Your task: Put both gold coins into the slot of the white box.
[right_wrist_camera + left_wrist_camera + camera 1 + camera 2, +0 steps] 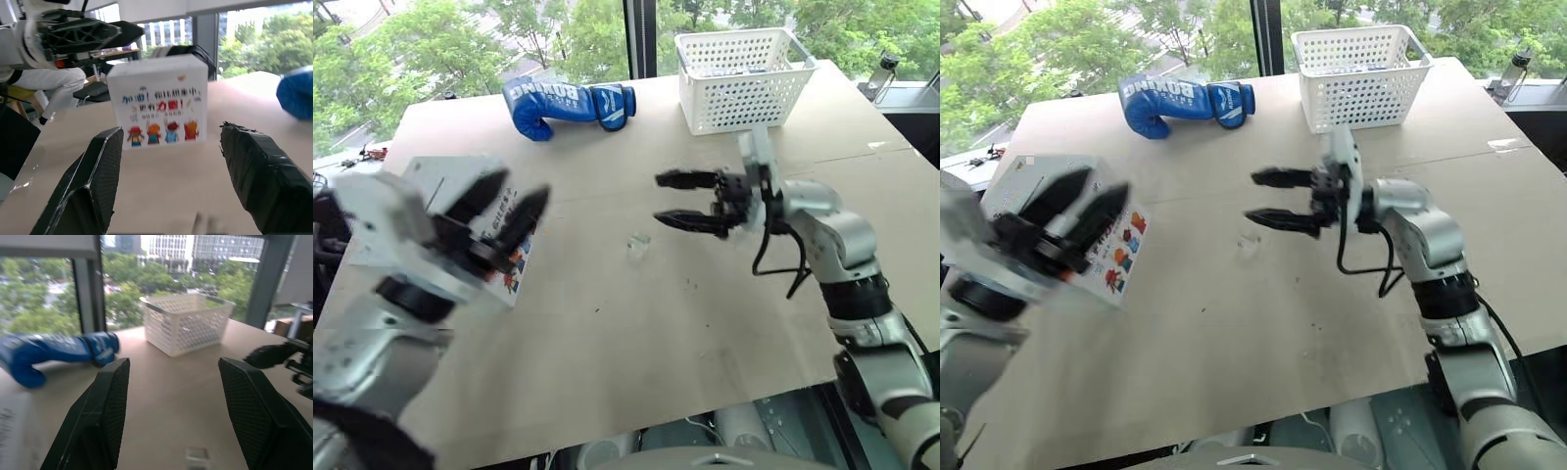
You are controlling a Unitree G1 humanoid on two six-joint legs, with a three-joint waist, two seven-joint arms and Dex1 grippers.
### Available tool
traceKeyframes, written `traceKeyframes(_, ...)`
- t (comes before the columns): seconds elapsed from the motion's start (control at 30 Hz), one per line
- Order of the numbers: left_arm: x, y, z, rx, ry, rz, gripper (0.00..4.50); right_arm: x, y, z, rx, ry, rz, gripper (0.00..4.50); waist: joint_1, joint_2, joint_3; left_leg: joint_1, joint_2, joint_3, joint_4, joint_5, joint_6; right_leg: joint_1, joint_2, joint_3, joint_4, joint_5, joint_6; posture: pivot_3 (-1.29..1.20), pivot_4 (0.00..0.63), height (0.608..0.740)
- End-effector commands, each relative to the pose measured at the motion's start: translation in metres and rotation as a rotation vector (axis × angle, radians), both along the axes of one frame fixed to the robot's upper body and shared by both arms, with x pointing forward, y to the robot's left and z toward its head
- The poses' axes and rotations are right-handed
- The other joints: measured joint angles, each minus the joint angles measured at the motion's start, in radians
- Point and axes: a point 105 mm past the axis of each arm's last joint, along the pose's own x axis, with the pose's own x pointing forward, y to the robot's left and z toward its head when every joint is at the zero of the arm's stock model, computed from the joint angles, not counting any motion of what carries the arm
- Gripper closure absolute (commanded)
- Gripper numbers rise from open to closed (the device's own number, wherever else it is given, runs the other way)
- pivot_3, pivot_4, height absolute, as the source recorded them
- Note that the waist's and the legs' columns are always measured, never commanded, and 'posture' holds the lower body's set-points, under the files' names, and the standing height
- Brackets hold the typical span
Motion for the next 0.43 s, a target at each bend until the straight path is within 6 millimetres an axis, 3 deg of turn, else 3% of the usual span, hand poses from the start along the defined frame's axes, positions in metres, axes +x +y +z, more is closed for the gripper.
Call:
traceKeyframes(0.03,-0.006,-0.006,-0.031,0.06,0.083,0.021,1.58,-0.008,-0.022,-0.011,0.004,0.007,-0.05,1.09,-0.001,0.0,0.0,0.001,0.001,0.001,0.0,0.0,0.0,0.0,0.001,0.001,0.0,0.0,0.0,0.0,0.15,0.721)
traceKeyframes(0.13,-0.013,-0.016,-0.064,0.055,0.173,-0.004,1.58,-0.012,-0.045,-0.052,-0.081,0.032,-0.135,1.09,0.007,0.0,0.0,0.002,0.001,0.004,0.0,0.0,0.001,0.003,0.001,0.002,-0.001,0.0,0.0,0.0,0.15,0.721)
traceKeyframes(0.27,-0.018,-0.018,-0.104,0.065,0.263,0.002,1.58,-0.012,-0.069,-0.092,-0.155,0.032,-0.267,1.09,0.019,0.0,0.0,0.005,0.0,0.007,0.001,-0.001,0.002,0.006,0.0,0.004,-0.002,0.0,0.0,0.0,0.15,0.721)
traceKeyframes(0.43,-0.027,-0.009,-0.139,0.099,0.317,0.015,1.58,-0.005,-0.083,-0.108,-0.191,-0.024,-0.376,1.09,0.021,0.0,0.0,0.009,0.002,0.008,0.001,-0.004,0.006,0.01,0.001,0.004,-0.002,0.0,0.0,0.0,0.15,0.721)
